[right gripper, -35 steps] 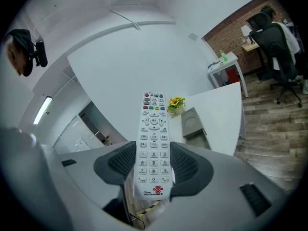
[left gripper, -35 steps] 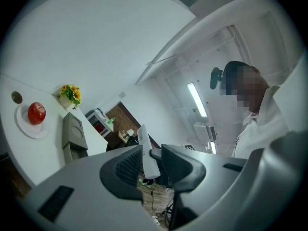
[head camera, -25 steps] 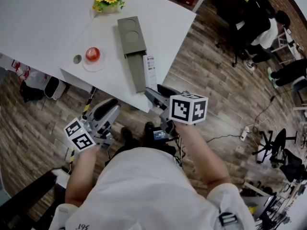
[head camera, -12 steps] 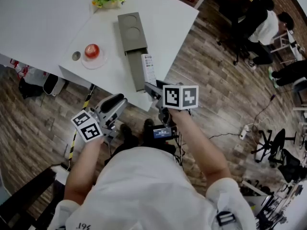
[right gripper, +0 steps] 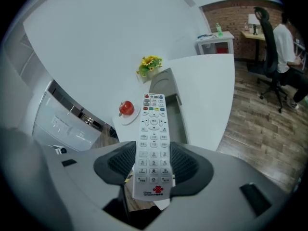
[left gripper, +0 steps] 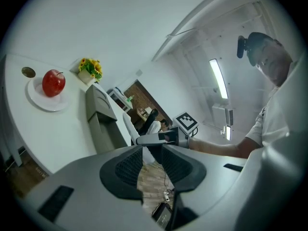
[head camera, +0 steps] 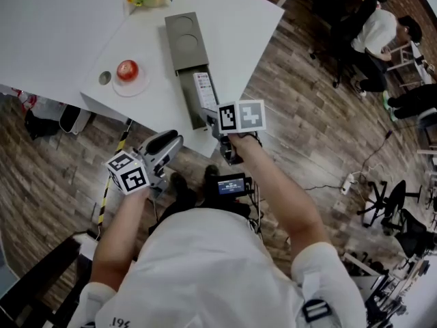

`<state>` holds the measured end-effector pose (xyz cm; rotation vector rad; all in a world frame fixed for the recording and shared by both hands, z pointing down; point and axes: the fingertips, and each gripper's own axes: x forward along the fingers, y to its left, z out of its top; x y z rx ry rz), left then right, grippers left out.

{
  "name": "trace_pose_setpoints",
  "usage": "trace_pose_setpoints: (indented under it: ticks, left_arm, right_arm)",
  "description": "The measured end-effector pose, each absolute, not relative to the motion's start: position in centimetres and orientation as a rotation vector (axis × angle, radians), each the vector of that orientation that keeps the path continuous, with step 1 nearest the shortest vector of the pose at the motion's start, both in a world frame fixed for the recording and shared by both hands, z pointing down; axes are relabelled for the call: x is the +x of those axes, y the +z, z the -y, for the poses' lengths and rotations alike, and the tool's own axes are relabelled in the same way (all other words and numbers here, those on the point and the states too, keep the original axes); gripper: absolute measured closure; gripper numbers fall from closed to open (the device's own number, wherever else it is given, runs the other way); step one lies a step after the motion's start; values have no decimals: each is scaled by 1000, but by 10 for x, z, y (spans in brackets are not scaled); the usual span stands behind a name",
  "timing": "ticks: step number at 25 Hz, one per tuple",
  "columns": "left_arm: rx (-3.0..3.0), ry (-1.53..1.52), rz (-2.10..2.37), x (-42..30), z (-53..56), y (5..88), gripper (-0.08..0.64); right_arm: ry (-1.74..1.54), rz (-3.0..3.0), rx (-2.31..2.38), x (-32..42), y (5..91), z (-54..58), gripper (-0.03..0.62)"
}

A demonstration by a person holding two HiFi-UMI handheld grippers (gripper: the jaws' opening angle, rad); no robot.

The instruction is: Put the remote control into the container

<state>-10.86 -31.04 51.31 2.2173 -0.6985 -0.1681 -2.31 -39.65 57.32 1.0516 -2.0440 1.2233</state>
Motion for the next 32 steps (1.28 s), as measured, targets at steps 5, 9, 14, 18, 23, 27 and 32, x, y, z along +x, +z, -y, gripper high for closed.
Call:
trace_pose_setpoints:
  ticks: [5,9,14,18,23,27,32]
  left_arm:
    - [2203,-152,711,-108,320,520,451]
    - [2192,-149,725,-111,328,525,451]
    - [2187,-148,726,-111,335,527,451]
    - [2182,-148,726,-112,335,528,451]
    - [2173,-145,725,-112,335,530,451]
    - [2165,-150,724,-112,335,530,451]
    - [2156,-147,732,-114,335,532,451]
  right_arm:
    - [1170,1977,1023,-34,589,413,368]
    - [1127,1926,1005,-41,602,425,368]
    - [1103,1868,1011,-46,619,437,368]
    - [1092,1822,1040,-47,629,444,368]
    - [1069,1773,1068,-48,638,452,368]
    - [1050,1750,1092,-51,647,457,368]
    - [1010,1747,1135,-54,649,467,368]
